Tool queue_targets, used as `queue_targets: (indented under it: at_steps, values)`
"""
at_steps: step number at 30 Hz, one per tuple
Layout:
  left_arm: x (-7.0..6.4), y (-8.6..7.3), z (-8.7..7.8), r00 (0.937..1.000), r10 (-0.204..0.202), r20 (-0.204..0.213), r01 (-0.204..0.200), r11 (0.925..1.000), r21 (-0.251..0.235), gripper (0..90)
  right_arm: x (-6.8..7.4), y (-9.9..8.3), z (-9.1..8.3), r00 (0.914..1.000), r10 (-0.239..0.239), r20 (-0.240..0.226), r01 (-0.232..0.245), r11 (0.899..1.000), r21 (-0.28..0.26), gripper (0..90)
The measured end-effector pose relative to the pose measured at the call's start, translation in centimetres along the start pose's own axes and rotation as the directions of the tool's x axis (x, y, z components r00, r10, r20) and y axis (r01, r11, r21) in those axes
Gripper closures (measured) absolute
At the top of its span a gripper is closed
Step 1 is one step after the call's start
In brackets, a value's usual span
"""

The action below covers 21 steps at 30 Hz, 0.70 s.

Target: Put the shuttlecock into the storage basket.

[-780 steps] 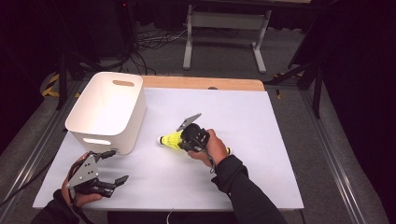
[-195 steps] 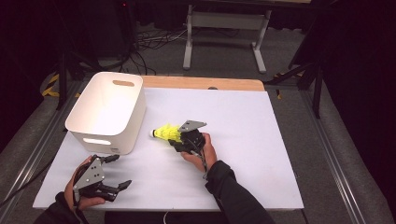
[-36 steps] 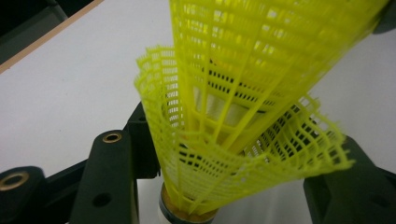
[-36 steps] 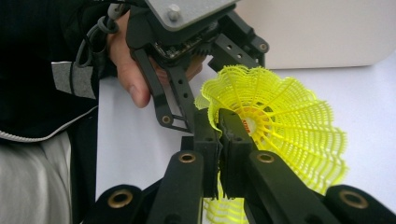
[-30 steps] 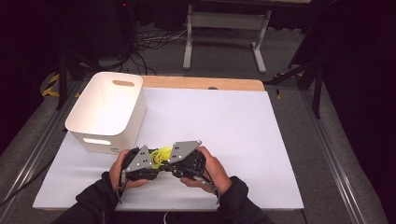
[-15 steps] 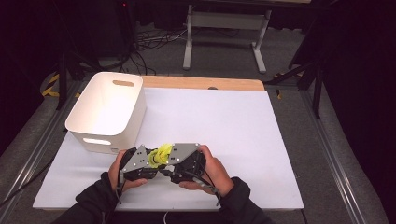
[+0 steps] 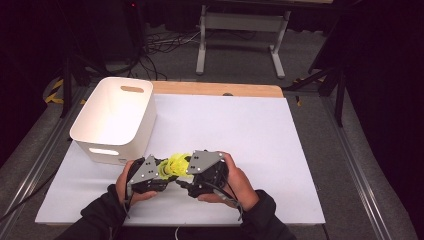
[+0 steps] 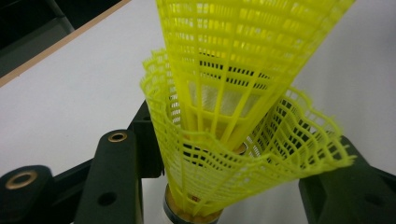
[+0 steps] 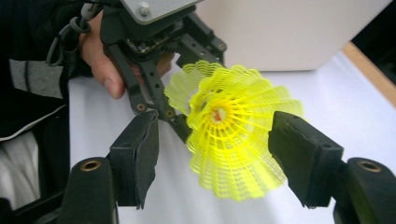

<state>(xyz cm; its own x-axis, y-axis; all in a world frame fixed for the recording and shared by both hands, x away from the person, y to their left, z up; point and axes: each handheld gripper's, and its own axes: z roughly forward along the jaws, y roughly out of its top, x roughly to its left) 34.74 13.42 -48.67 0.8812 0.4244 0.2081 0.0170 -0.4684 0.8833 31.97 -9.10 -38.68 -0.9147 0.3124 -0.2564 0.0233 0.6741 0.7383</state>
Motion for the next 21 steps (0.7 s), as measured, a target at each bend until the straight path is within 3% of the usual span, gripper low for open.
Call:
queue_targets:
  at_steps: [5,10,11,18,21]
  values:
    - [0.1,0.0,-0.1,1.0000,0.001,-0.005,-0.001,1.0000,-0.004,49.7,-0.5,-0.6,-1.6,0.9968,0.004,0.080,0.000,0.999,-0.039,31.5]
    - [0.0,-0.1,-0.2,0.9999,-0.014,0.001,0.014,0.9999,-0.005,49.7,-1.0,-1.2,-2.6,0.9918,0.010,0.127,-0.002,0.998,-0.064,29.3]
    - [0.1,-0.1,-0.2,0.9999,-0.015,0.001,0.015,0.9999,-0.008,49.7,-1.1,-1.5,-3.0,0.9880,0.013,0.154,-0.002,0.997,-0.074,27.5]
    - [0.2,-0.1,-0.5,0.9998,-0.018,-0.004,0.018,0.9997,-0.015,49.6,-1.6,-2.9,-4.2,0.9779,0.036,0.206,-0.017,0.995,-0.096,23.0]
    - [0.3,-0.1,-0.7,0.9998,-0.015,-0.010,0.015,0.9997,-0.019,49.6,-2.0,-4.3,-4.6,0.9681,0.063,0.242,-0.039,0.994,-0.103,20.4]
